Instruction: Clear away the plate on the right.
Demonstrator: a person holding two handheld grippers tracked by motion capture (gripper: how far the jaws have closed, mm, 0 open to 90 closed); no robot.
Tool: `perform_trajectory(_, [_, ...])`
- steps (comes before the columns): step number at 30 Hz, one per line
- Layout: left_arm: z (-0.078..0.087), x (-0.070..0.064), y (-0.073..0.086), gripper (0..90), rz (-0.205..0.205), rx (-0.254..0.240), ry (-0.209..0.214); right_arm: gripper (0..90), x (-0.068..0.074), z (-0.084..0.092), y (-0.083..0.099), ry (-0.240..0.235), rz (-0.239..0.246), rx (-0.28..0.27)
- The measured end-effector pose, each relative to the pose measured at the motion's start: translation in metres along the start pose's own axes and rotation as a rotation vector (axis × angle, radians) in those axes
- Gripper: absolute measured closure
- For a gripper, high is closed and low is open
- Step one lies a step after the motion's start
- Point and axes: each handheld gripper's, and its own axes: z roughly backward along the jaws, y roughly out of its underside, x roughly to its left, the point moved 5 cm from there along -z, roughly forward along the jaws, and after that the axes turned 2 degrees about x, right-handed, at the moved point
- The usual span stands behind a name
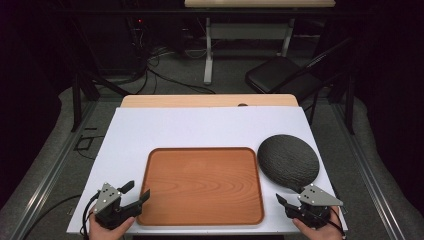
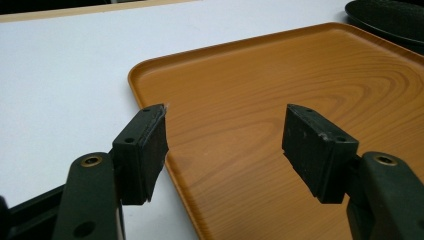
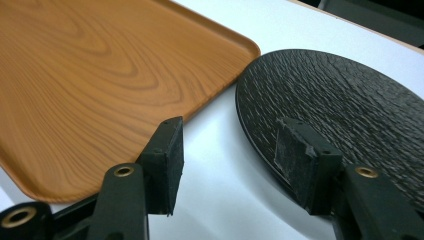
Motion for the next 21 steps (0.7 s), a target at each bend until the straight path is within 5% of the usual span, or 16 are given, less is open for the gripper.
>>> perform_trajectory(10, [0.001, 0.000, 0.000, 34.8, -0.006, 0.002, -0.001, 47.6, 0.002, -0.004, 0.000, 0.019, 0.097, 0.079])
perform_trajectory(18, [0.001, -0.002, 0.001, 34.8, -0.009, 0.011, -0.009, 53.8, -0.006, -0.006, -0.001, 0.013, 0.186, 0.193])
perform_trajectory(21, [0.001, -0.001, 0.001, 34.9, -0.008, 0.016, -0.005, 53.7, -0.008, -0.008, -0.001, 0.021, 0.270, 0.254])
